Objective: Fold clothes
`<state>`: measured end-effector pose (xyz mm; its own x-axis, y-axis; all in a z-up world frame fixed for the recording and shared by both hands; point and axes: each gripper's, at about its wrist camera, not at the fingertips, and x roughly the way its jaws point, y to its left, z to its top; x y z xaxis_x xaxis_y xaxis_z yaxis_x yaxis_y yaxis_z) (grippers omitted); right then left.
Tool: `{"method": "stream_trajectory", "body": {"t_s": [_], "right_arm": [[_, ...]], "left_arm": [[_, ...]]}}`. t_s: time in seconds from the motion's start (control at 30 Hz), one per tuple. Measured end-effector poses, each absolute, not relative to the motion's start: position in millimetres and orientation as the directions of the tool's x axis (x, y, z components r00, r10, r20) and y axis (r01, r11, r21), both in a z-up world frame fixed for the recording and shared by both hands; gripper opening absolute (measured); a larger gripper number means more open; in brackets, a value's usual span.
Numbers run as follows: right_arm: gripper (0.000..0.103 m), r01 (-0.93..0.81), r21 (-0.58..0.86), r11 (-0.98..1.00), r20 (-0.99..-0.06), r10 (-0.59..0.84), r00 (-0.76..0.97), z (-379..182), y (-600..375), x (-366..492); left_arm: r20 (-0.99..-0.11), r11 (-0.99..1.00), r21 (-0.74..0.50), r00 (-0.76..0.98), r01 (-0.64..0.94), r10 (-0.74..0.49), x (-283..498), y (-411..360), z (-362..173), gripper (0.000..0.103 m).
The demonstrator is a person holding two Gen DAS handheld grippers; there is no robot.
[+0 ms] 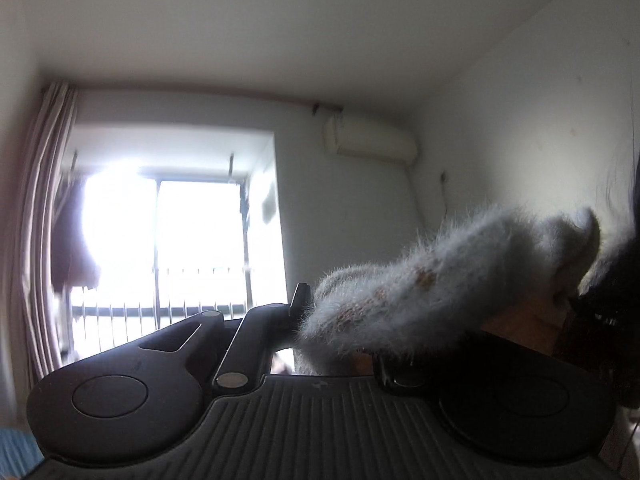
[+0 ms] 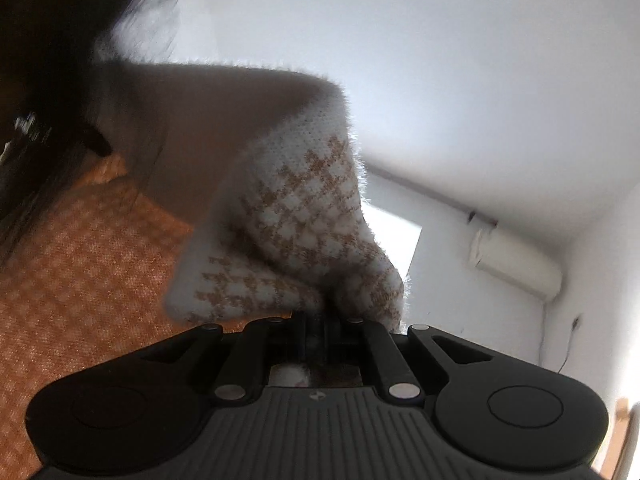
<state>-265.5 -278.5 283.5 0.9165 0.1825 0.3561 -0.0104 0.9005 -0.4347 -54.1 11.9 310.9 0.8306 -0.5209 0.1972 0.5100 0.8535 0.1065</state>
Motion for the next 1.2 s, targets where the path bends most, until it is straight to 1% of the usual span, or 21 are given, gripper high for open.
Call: {"method": "stream_trajectory", "body": {"t_s": [0.13, 0.17, 0.27, 0.43, 0.5, 0.57, 0.6, 0.63, 0.67, 0.7, 0.73, 0.77, 0.8, 0.9, 0.97, 1.0, 1.03, 1.07, 1.1, 1.17, 1.2], "right_arm": [[0.005, -0.056, -0.463, 0.885, 0.247, 0.189, 0.951, 242, -279, -242], [0.005, -0.054, -0.478, 0.877, 0.227, 0.183, 0.956, 228, -282, -234], [0.005, -0.048, -0.504, 0.862, 0.184, 0.162, 0.970, 191, -305, -199], [0.005, -0.092, -0.473, 0.876, 0.072, 0.142, 0.987, 154, -333, -125], [0.005, -0.109, -0.451, 0.886, 0.019, 0.132, 0.991, 141, -336, -85], [0.006, -0.138, -0.394, 0.909, -0.080, 0.115, 0.990, 123, -342, -36], [0.008, -0.151, -0.358, 0.922, -0.136, 0.108, 0.985, 113, -346, -10], [0.013, -0.171, -0.313, 0.934, -0.222, 0.103, 0.970, 100, -352, 19], [0.015, -0.187, -0.262, 0.947, -0.328, 0.095, 0.940, 81, -362, 50], [0.023, -0.175, -0.221, 0.960, -0.419, 0.069, 0.905, 59, -370, 73], [0.030, -0.145, -0.188, 0.971, -0.500, 0.032, 0.866, 35, -378, 90], [0.031, -0.112, -0.159, 0.981, -0.577, -0.001, 0.817, 12, -385, 108], [0.031, -0.081, -0.127, 0.989, -0.626, -0.016, 0.780, -7, -395, 117], [0.032, -0.023, 0.010, 1.000, -0.663, 0.024, 0.748, -41, -434, 111], [0.033, -0.017, 0.109, 0.994, -0.659, 0.085, 0.747, -47, -435, 114], [0.033, -0.025, 0.142, 0.990, -0.653, 0.113, 0.749, -59, -406, 135], [0.034, -0.040, 0.169, 0.985, -0.649, 0.141, 0.747, -65, -409, 160], [0.034, -0.061, 0.190, 0.980, -0.647, 0.171, 0.743, -66, -445, 189], [0.035, -0.081, 0.209, 0.974, -0.646, 0.200, 0.737, -60, -456, 192], [0.036, -0.129, 0.252, 0.959, -0.646, 0.266, 0.716, -47, -439, 160], [0.036, -0.157, 0.273, 0.949, -0.636, 0.301, 0.710, -24, -440, 136]], "left_arm": [[0.089, 0.869, 0.082, 0.865, 0.487, -0.493, -9, 7, 256, 0.012], [0.070, 0.872, 0.085, 0.870, 0.482, -0.488, 5, 5, 243, 0.012], [-0.018, 0.882, 0.027, 0.882, 0.471, -0.471, 65, 0, 210, 0.012], [-0.166, 0.915, -0.020, 0.901, 0.404, -0.402, 158, -8, 172, 0.013], [-0.232, 0.926, -0.054, 0.897, 0.374, -0.376, 195, -13, 152, 0.016], [-0.334, 0.947, -0.085, 0.886, 0.310, -0.321, 237, -15, 125, 0.027], [-0.389, 0.957, -0.097, 0.875, 0.272, -0.288, 258, -16, 107, 0.049], [-0.477, 0.967, -0.104, 0.842, 0.231, -0.252, 273, -11, 78, 0.061], [-0.561, 0.976, -0.108, 0.799, 0.189, -0.217, 287, -7, 50, 0.061], [-0.644, 0.983, -0.121, 0.742, 0.139, -0.185, 299, -3, 21, 0.061], [-0.687, 0.986, -0.127, 0.707, 0.109, -0.167, 297, 2, -1, 0.060], [-0.727, 0.988, -0.132, 0.670, 0.077, -0.150, 295, 8, -23, 0.059], [-0.763, 0.990, -0.135, 0.632, 0.048, -0.135, 294, 13, -44, 0.059], [-0.772, 0.987, -0.140, 0.616, 0.077, -0.157, 295, 17, -71, 0.060], [-0.767, 0.984, -0.141, 0.617, 0.112, -0.180, 282, 20, -65, 0.060], [-0.761, 0.981, -0.143, 0.620, 0.129, -0.192, 270, 22, -58, 0.060], [-0.753, 0.979, -0.151, 0.625, 0.138, -0.204, 260, 28, -49, 0.061], [-0.746, 0.976, -0.159, 0.630, 0.146, -0.216, 251, 33, -40, 0.061], [-0.736, 0.973, -0.175, 0.637, 0.152, -0.231, 240, 39, -24, 0.061], [-0.714, 0.969, -0.196, 0.656, 0.149, -0.246, 222, 59, 9, 0.061], [-0.698, 0.969, -0.202, 0.673, 0.141, -0.243, 216, 70, 26, 0.061]]}}
